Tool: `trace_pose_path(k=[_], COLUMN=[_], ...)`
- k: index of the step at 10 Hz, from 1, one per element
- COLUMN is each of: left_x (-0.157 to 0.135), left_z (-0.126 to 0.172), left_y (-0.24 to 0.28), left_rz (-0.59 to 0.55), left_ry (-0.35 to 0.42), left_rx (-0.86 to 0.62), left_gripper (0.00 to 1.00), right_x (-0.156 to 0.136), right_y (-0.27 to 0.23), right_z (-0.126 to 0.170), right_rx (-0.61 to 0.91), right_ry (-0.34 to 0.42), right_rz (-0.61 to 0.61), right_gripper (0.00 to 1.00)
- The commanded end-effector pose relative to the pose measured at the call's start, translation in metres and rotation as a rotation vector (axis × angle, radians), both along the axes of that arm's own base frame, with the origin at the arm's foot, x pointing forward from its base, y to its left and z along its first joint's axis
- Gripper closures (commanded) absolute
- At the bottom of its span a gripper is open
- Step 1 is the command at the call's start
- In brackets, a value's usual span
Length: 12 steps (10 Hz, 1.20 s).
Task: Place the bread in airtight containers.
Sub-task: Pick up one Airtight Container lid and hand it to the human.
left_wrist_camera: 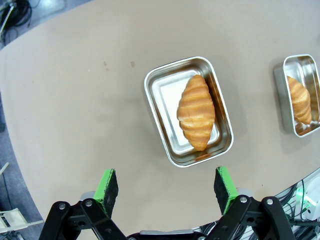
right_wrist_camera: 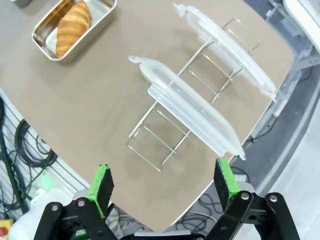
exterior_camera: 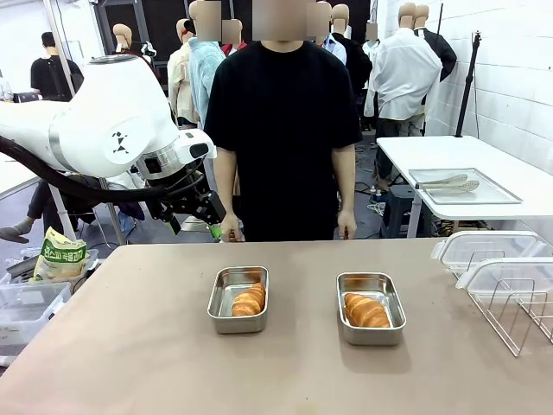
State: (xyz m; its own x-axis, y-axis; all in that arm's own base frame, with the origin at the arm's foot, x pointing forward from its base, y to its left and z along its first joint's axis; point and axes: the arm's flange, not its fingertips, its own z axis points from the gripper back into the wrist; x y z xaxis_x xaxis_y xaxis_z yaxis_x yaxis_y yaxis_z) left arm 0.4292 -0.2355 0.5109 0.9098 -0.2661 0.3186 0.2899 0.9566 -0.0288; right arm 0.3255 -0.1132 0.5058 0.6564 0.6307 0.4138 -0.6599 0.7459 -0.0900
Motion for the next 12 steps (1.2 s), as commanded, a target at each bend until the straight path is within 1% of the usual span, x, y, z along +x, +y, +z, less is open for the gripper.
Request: trace_pose_path(k=[1,2,3,4,5,6,8,9,11,12], left_x=[0.000,0.000,0.000,0.000,0.000,0.000,0.000,0.000,0.000,0.000], left_z=[0.000,0.000,0.000,0.000,0.000,0.000,0.000,0.000,0.000,0.000], left_y=[0.001,0.001,0.001,0.001,0.001,0.001,0.001,0.001,0.001,0.001], left_rz=[0.009,0.009,0.009,0.009,0.009,0.009,0.009,0.009,0.009,0.009], left_ry=[0.001,0.001,0.001,0.001,0.001,0.001,0.001,0.001,0.001,0.001], left_rx=[-0.004,-0.004,-0.004,-0.004,-0.004,-0.004,-0.004,-0.004,-0.004,-0.004], left_gripper=[0.00,0.00,0.00,0.00,0.00,0.00,0.00,0.00,0.00,0.00], right_x=[-0.002,-0.002,0.000,0.005,0.014,0.023,0.034,0.036,0.042,0.045], right_y=[0.004,0.003,0.003,0.005,0.009,0.011,0.009,0.010,0.018,0.021], right_z=[0.013,0.027,0.031,0.027,0.021,0.013,-0.005,-0.014,-0.028,-0.037], right_rx=[-0.177,-0.294,-0.355,-0.380,-0.414,-0.396,-0.337,-0.374,-0.427,-0.422], right_ry=[-0.033,-0.089,-0.147,-0.144,-0.107,-0.091,-0.100,-0.073,-0.045,-0.046], right_rz=[0.114,0.262,0.451,0.601,0.706,0.784,0.899,0.929,0.901,0.907], right_gripper=[0.00,0.00,0.00,0.00,0.00,0.00,0.00,0.00,0.00,0.00])
